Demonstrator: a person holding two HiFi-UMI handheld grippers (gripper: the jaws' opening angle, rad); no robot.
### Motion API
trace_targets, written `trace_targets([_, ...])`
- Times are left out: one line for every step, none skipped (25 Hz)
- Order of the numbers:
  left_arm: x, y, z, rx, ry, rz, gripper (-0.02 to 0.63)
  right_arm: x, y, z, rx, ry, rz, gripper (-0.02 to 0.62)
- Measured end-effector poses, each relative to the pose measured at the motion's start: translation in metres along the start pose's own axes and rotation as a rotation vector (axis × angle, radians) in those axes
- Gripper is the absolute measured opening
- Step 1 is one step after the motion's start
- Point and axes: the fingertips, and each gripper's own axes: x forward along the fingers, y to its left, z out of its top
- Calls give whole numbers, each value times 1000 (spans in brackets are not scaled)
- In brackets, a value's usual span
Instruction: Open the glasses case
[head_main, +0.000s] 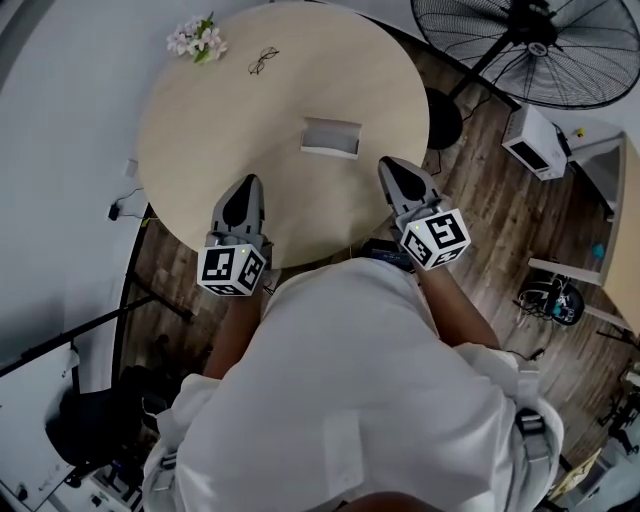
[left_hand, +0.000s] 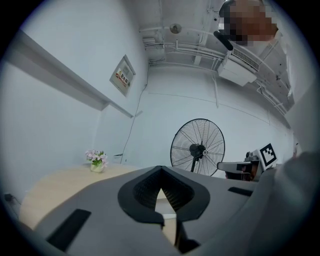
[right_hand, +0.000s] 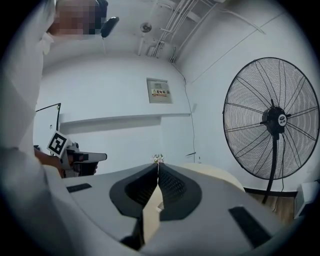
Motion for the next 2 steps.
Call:
trace_targets([1,0,0,-3,0,-7,12,1,-1,0,-1,0,0,26])
trace_targets([2,1,0,-7,1,-14,12,3,-1,1,-2,0,0,25])
